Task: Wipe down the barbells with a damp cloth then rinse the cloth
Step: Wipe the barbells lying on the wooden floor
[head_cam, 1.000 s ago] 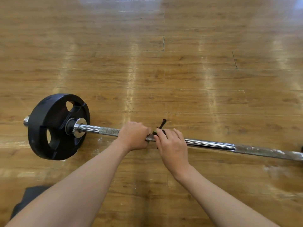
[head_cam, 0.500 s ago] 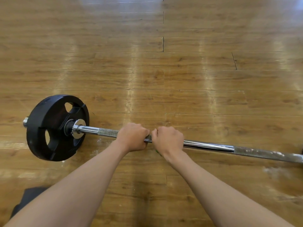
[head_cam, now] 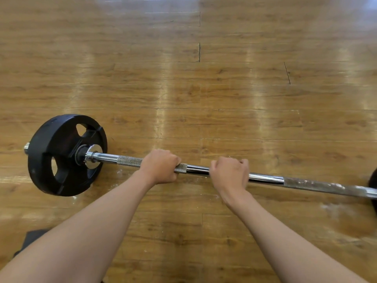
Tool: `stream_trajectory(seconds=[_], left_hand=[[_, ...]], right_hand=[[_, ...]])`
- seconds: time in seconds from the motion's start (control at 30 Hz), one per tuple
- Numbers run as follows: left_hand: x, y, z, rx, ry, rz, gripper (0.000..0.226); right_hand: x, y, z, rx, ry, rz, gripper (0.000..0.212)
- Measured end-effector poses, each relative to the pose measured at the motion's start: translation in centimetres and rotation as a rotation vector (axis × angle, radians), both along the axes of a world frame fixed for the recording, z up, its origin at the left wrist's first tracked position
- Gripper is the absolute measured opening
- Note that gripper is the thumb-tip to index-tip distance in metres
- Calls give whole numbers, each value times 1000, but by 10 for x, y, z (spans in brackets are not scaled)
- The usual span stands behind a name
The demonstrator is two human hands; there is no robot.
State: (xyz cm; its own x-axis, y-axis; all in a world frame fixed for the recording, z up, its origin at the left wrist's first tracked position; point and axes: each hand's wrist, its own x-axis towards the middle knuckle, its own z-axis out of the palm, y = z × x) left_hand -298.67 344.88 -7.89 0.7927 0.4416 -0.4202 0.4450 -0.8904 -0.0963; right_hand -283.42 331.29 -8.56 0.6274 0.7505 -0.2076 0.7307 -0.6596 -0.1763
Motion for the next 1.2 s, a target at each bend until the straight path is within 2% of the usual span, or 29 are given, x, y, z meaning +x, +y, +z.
stream_trajectory(seconds=[0.1, 0.17, 0.23, 0.3, 0.37, 0.47, 0.53, 0.63, 0.73, 0.77, 0.83, 0.93, 0.97, 1.1, 1.13, 1.2], left_hand=[[1, 1, -1, 5, -9, 17, 10], [2, 2, -2, 7, -5, 32, 12], [2, 1, -3, 6, -15, 39, 12], [1, -2, -3, 11, -9, 44, 11], [1, -4, -2, 28, -3, 38, 11], [1, -5, -3, 22, -4, 43, 9], [2, -5, -2, 18, 1, 44, 8], [1, -4, -2, 23, 3, 40, 9], [1, -2, -3, 21, -8, 39, 9], [1, -1, -3, 14, -13, 35, 9], [0, 0, -4, 13, -15, 30, 9], [1, 0, -4, 15, -12, 30, 8], [1, 0, -4, 18, -11, 33, 8], [2, -1, -5, 28, -9, 72, 10], [2, -2, -4, 34, -7, 72, 10], [2, -2, -5, 44, -6, 62, 9]], right_hand=[[-34, -9, -10, 295, -81, 128, 29], [-31, -33, -20, 392, -121, 266, 17], [-9, -60, -24, 417, -193, 370, 33], [17, -80, -23, 432, -241, 362, 29], [36, -85, -18, 380, -266, 278, 21], [42, -52, -1, 155, -143, 85, 38], [28, -24, 5, 19, -36, 29, 43], [-15, -8, 1, 233, 14, 117, 32], [-29, -33, -17, 406, -28, 257, 18], [-22, -46, -21, 426, -71, 315, 24], [5, -69, -23, 428, -112, 367, 40], [41, -88, -18, 413, -172, 261, 18], [48, -84, -14, 372, -177, 200, 22], [43, -38, 6, 40, -15, 21, 40], [35, -27, 5, 7, 34, 27, 41], [14, -13, 1, 110, 57, 85, 40]])
